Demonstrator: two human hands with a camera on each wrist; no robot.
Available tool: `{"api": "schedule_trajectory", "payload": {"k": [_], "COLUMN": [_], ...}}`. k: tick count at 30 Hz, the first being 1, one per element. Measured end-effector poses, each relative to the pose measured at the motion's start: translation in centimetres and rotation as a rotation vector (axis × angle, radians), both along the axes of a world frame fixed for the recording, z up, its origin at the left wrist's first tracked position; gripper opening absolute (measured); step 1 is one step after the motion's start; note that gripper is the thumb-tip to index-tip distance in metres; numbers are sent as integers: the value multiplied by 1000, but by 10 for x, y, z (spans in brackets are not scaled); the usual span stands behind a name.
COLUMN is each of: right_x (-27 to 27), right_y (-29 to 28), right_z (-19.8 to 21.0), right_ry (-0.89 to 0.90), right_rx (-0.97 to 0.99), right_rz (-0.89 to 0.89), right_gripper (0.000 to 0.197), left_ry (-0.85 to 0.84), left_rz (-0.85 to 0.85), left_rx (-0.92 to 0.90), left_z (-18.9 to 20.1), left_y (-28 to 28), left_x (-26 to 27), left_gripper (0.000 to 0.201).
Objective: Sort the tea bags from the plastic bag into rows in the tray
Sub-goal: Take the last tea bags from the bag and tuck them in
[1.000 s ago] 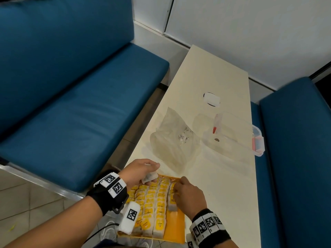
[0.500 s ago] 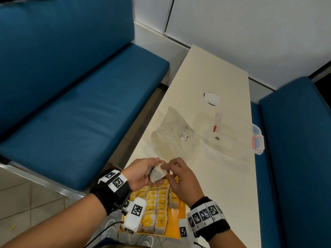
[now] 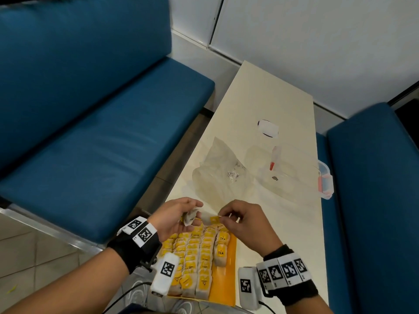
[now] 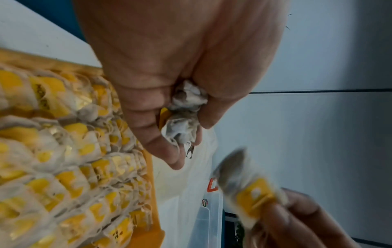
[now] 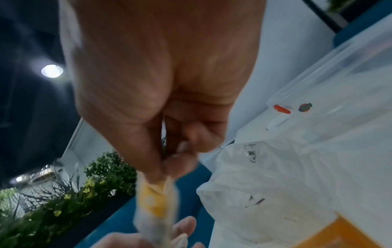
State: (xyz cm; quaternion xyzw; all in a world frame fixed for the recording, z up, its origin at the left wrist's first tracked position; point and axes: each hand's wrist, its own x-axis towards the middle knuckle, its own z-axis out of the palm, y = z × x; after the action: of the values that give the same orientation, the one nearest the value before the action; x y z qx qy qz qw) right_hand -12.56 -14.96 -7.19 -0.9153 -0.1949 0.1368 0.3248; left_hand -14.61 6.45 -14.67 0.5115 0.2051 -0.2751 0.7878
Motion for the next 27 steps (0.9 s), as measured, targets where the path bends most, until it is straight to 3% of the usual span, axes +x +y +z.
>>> {"api": "schedule_trajectory", "payload": {"k": [2,4,9,13,19,23,27], "right_x": [2,3,3,-1,-7,-10,-13], "right_y": [-2,-5,-5,2,3,0,-9], "right_z": [-1,-4,1,6,7,3,-3], "right_ry": [33,64,142,133,96,77,43], "right_rx": [-264,-385,-356,-274,-203,-238,-382], "right_rz": [96,92,47,50,-20,-46,8], "right_gripper": [12,16,16,15,9,8,15], "left_ry": [-35,-69,-301,-492,-507,-504,-466], "left_rz": [-18,-43,-272,-487,-356,-367,-392], "left_rx": [32,81,320,463,529,526,610], "left_z": [1,1,2,2,-6,-9,-16], "left_y": [4,6,0,-19,-31,-31,-25], "left_x": [0,0,-3,-8,-11,-11,-10], "left_gripper": [27,25,18,37,16,20,37]}}
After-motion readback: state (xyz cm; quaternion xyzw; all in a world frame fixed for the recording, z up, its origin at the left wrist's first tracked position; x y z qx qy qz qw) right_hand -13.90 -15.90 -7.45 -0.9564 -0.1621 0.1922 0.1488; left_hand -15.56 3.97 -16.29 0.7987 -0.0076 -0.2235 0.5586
